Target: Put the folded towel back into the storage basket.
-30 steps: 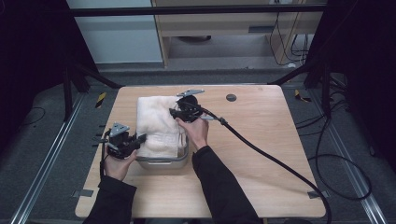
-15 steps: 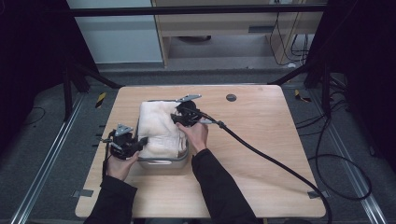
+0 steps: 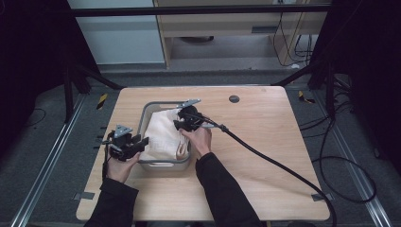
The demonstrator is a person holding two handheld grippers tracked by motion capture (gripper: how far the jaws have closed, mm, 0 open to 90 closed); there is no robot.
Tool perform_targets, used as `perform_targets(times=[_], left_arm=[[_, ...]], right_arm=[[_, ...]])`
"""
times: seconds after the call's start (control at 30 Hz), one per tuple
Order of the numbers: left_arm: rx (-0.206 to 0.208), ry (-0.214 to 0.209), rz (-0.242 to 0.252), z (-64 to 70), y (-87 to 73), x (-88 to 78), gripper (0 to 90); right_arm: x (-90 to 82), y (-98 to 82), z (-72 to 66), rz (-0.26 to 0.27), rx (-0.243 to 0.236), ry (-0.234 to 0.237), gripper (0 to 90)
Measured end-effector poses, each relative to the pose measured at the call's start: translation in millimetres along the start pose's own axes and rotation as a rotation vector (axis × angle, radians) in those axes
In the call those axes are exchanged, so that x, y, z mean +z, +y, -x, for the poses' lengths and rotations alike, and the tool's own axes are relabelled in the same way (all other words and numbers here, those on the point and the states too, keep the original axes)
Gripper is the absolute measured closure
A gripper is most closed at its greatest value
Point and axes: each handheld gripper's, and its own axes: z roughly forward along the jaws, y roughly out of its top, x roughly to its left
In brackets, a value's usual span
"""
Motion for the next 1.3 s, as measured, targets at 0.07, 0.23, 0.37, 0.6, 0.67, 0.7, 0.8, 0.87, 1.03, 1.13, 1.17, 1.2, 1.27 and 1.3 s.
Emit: perform_targets(times=[0.07,0.23,0.37,0.6,0.67,0.7,0.8,0.87,1.03,1.13,1.17,1.2,1.27,1.3], left_arm=[[-0.005,0.001,0.015,-0.4,1.4,-3.2,59.4],[-0.009,0.008,0.031,-2.7,1.8,-7.6,58.0],[-0.013,-0.003,0.070,-4.3,1.4,-12.9,53.6],[-0.002,-0.028,0.114,-4.0,-4.4,-19.8,43.5],[-0.001,-0.028,0.124,-4.9,-6.8,-22.5,40.8],[0.000,-0.027,0.129,-5.6,-8.0,-24.3,39.9],[0.000,-0.039,0.146,-9.4,-11.5,-30.9,35.1],[-0.001,-0.039,0.157,-11.7,-14.9,-35.7,33.9],[0.018,-0.020,0.169,-17.2,-26.4,-46.3,29.4],[0.026,-0.010,0.187,-21.5,-35.7,-51.8,26.2],[0.028,-0.008,0.189,-22.5,-37.7,-52.9,26.2],[0.034,-0.003,0.189,-24.3,-40.9,-55.0,25.8],[0.042,0.001,0.186,-26.6,-46.2,-57.1,24.6],[0.045,0.000,0.183,-27.8,-48.8,-57.6,24.1]], right_arm=[[-1.0,-0.1,-0.3,0.004,-0.027,-0.014,51.6],[-13.9,1.0,4.0,0.051,-0.025,-0.022,45.9],[-31.7,-0.5,11.4,0.089,-0.023,-0.038,39.2],[-75.6,-14.6,30.7,0.162,0.002,-0.032,23.8],[-89.7,-21.4,37.2,0.170,0.006,-0.031,21.5],[-97.0,-25.4,40.0,0.178,0.010,-0.032,20.7],[-118.7,-39.4,48.5,0.204,0.017,-0.038,18.9],[-132.1,-50.6,54.1,0.218,0.022,-0.044,18.2],[-161.3,-80.8,69.5,0.245,0.055,-0.060,16.1],[-170.3,-93.0,75.3,0.248,0.065,-0.069,16.0],[-178.2,-106.6,81.4,0.244,0.079,-0.085,15.2],[-180.5,-111.2,83.3,0.243,0.082,-0.086,14.7],[-186.9,-125.2,88.4,0.232,0.087,-0.096,14.2],[-189.6,-131.6,90.5,0.229,0.090,-0.101,14.0]])
